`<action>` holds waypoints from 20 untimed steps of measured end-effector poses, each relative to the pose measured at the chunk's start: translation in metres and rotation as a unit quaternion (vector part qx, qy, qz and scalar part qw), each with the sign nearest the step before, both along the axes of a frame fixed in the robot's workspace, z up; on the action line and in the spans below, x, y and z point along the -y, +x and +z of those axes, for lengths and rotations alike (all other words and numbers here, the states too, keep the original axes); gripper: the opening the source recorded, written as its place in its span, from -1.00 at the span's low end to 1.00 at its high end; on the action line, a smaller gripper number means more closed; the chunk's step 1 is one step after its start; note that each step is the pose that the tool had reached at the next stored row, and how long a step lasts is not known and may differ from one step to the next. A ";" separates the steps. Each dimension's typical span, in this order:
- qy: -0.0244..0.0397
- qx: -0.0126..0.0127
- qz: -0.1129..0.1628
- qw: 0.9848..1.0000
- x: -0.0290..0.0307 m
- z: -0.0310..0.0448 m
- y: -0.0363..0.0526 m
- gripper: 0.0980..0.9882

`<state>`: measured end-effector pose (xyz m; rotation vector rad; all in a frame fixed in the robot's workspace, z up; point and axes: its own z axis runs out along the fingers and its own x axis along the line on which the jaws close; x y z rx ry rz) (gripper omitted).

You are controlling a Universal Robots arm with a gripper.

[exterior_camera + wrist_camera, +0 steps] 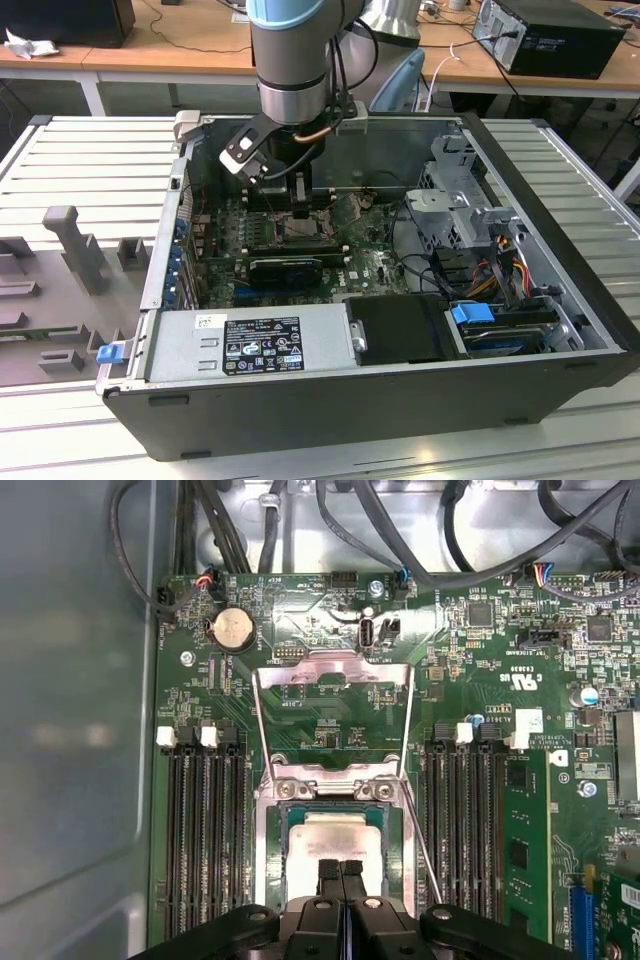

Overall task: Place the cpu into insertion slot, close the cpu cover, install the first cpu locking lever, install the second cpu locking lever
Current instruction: 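Close the cpu cover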

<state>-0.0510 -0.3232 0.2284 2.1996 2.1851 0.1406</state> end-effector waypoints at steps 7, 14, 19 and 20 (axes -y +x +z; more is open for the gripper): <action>0.016 -0.012 0.000 1.000 0.0027 0.0001 0.0134 -0.98; 0.030 -0.012 0.001 0.999 0.0028 0.0039 0.0136 -0.98; 0.030 -0.012 0.001 0.999 0.0028 0.0093 0.0136 -0.98; 0.030 -0.012 0.001 0.999 0.0028 0.0104 0.0136 -0.98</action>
